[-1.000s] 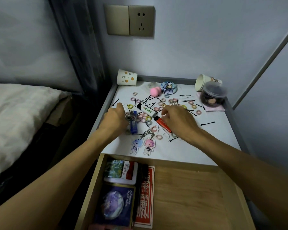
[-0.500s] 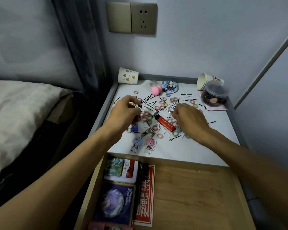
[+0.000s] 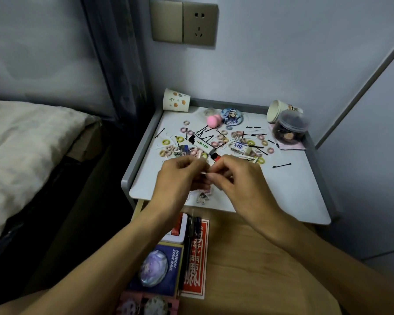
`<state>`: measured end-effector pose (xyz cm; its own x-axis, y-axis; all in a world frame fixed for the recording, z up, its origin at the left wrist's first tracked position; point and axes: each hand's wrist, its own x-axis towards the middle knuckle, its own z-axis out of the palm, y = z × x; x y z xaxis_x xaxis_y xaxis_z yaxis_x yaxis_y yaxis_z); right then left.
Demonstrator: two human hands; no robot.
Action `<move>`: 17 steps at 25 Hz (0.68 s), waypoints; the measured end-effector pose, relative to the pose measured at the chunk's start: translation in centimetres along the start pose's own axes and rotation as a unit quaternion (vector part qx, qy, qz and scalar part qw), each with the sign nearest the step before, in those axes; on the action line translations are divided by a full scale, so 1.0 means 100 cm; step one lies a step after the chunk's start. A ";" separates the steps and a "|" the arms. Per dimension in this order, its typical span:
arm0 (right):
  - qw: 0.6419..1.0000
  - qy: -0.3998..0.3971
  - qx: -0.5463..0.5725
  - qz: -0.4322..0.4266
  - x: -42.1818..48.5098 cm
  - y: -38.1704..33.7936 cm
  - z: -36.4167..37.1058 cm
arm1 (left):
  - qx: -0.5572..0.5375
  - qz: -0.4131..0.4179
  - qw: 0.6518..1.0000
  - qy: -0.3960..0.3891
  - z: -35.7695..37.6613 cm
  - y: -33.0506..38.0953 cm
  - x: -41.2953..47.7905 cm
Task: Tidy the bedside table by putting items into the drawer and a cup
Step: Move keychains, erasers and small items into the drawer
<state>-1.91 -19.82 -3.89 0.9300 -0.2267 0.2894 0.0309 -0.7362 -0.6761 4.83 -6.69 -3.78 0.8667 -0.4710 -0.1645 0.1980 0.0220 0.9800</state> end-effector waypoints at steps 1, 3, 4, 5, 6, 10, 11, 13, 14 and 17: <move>1.000 -0.013 -0.009 -0.009 0.003 0.001 -0.002 | 0.002 0.003 1.000 0.014 -0.002 -0.001 0.002; 0.999 -0.004 -0.037 0.001 0.023 0.012 -0.007 | 0.025 0.008 0.999 0.046 -0.006 -0.002 0.009; 0.997 0.019 -0.070 0.018 0.039 0.025 -0.010 | 0.042 0.015 0.997 0.061 -0.009 -0.001 0.012; 0.992 0.037 -0.117 0.043 0.057 0.042 -0.014 | 0.053 0.022 0.996 0.071 -0.011 -0.001 0.015; 0.981 0.035 -0.179 0.071 0.074 0.059 -0.017 | 0.058 0.030 0.995 0.073 -0.014 0.000 0.016; 0.922 -0.066 -0.366 0.106 0.102 0.099 -0.011 | 0.049 0.044 0.996 0.055 -0.020 0.003 0.018; 0.918 -0.065 -0.380 0.092 0.104 0.102 -0.009 | 0.044 0.043 0.997 0.052 -0.021 0.004 0.019; 0.915 -0.058 -0.392 0.079 0.108 0.105 -0.007 | 0.038 0.032 0.997 0.051 -0.020 0.004 0.020; 0.916 -0.058 -0.388 0.089 0.109 0.105 -0.006 | 0.038 0.025 0.998 0.048 -0.020 0.003 0.020; 0.917 -0.063 -0.378 0.111 0.111 0.107 -0.007 | 0.041 0.005 0.999 0.034 -0.018 -0.002 0.017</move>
<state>8.53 -30.61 -7.43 0.9190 -0.3843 0.0881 -0.3830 -0.9232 -0.0323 7.08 -5.95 -4.49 0.8982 -0.4100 -0.1587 0.1528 -0.0474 0.9871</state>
